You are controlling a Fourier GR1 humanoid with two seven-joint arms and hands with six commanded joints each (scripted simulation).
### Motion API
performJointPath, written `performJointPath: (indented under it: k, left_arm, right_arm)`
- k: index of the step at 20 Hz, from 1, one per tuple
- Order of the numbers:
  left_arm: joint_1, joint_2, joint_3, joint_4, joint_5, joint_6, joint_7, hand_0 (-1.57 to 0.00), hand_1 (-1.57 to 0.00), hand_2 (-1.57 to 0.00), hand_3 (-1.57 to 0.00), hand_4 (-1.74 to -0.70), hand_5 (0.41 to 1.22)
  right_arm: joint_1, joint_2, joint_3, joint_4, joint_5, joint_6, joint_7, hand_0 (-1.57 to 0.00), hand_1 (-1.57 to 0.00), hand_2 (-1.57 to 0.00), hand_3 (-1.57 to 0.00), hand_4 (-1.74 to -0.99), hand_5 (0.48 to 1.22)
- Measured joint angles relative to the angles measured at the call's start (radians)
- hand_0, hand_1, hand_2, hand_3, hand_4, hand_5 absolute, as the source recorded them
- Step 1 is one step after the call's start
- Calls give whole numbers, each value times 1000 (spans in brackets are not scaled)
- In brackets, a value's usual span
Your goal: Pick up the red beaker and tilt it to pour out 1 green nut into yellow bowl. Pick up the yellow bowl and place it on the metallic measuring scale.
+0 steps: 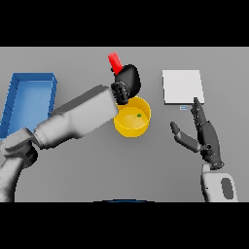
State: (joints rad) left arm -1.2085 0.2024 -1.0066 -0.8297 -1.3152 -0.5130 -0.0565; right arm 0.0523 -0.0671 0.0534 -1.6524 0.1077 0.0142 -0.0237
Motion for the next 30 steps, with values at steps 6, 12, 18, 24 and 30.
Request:
performJointPath:
  k: [6, 12, 18, 24, 30]
  left_arm:
    - [-52, -11, -56, 57, -53, -2, -25, -1571, -1571, -1571, -1569, -1741, 1221]
    - [-112, -1, -43, 62, -68, 8, -15, -1571, -1571, -1571, -1571, -1738, 1159]
    - [-272, 73, 84, 122, -42, 118, 2, -1571, -1416, -1407, -1284, -1631, 1205]
    - [-455, 171, 341, 334, 85, 136, 52, -1571, -1530, -1528, -1445, -1611, 1217]
    - [-378, 316, 708, 504, 377, 244, 215, -1571, -1560, -1560, -1400, -1707, 1220]
  right_arm:
    - [0, 3, 2, 22, 20, -14, -11, 1, 1, 1, 1, -1258, 587]
    - [-11, 10, 8, 26, 23, -13, -19, 1, 1, 1, 1, -1222, 590]
    - [-21, 1, -4, 14, -1, -1, -35, 1, 1, 1, 1, -1241, 626]
    - [-17, 2, 9, 25, 0, 13, -53, 1, 1, 1, 1, -1292, 645]
    - [-54, -25, 10, 49, 15, 22, -58, 1, 1, 1, 1, -1304, 653]
